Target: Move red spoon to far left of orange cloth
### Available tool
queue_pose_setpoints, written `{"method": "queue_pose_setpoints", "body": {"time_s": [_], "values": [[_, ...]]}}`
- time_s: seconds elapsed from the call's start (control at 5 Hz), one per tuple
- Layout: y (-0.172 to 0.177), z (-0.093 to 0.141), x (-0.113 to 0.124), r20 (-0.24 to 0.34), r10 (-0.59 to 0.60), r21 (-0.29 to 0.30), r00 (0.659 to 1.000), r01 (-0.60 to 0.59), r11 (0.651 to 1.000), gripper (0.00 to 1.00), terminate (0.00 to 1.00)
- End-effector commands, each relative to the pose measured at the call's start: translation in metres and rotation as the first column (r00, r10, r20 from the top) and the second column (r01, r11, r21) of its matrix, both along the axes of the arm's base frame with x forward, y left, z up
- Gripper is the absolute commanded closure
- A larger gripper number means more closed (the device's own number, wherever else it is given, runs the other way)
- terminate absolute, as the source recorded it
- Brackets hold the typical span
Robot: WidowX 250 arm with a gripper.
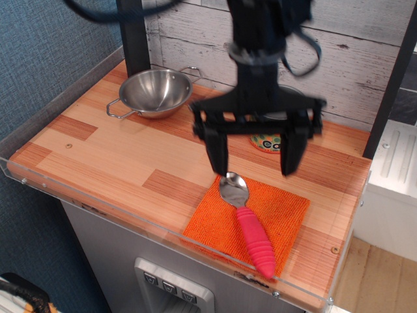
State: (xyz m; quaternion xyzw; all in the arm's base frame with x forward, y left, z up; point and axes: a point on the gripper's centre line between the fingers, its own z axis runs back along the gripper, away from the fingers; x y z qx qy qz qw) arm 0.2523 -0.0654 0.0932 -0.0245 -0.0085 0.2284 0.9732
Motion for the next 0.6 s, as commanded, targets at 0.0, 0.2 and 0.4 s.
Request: {"method": "queue_pose_setpoints", "body": {"time_s": [0.0,0.2,0.4], "values": [[0.007,-0.014,-0.007,0.001,0.126,-0.038,0.992,-0.126,0.991,0.0,0.0],[0.011,-0.021,-0.015,0.006,0.175,-0.025,0.985,-0.175,0.984,0.0,0.0],[0.011,-0.032,-0.011,0.017,0.162,-0.021,0.987,-0.162,0.987,0.0,0.0]]}}
